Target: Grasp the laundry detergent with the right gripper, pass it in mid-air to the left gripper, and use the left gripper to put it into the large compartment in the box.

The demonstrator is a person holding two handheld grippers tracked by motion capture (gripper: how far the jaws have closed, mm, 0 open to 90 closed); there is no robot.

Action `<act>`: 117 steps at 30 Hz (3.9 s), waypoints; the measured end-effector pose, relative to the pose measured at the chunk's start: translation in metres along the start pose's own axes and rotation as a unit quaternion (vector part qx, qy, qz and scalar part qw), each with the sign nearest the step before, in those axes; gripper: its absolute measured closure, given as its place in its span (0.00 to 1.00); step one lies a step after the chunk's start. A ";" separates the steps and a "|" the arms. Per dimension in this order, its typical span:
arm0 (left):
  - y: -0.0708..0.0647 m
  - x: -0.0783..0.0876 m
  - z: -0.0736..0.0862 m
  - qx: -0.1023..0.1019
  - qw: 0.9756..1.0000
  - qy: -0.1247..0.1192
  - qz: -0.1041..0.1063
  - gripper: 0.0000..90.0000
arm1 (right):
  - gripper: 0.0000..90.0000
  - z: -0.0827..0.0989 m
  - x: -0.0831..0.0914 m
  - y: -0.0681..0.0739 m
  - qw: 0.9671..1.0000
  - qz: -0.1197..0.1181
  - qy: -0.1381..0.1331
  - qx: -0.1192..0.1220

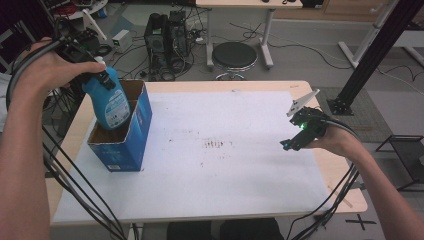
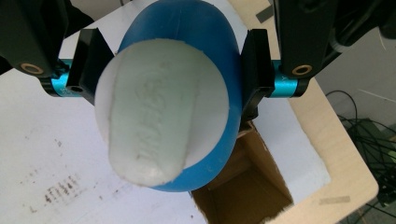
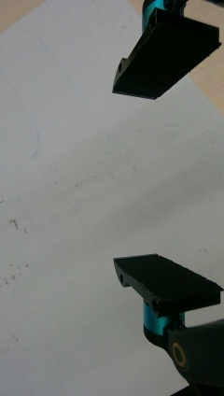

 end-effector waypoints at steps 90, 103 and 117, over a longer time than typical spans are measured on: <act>0.001 -0.127 0.017 -0.078 0.990 0.120 -0.003 0.41 | 0.15 0.004 -0.021 0.005 1.000 0.025 0.016 0.010; 0.000 -0.122 0.017 -0.081 0.990 0.119 -0.004 0.39 | 0.15 0.005 -0.022 0.007 1.000 0.022 0.016 0.004; -0.005 -0.114 0.014 -0.074 0.992 0.102 -0.008 0.33 | 0.15 0.005 -0.022 0.008 1.000 0.020 0.012 0.006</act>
Point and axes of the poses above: each handheld gripper's, and its own axes: x roughly backward along the jaws, z roughly out of its underside, y roughly to its left, the point moved 5 cm from there along -x, roughly forward along the jaws, and after that the axes turned 11 degrees about y, right-handed, at the moved point
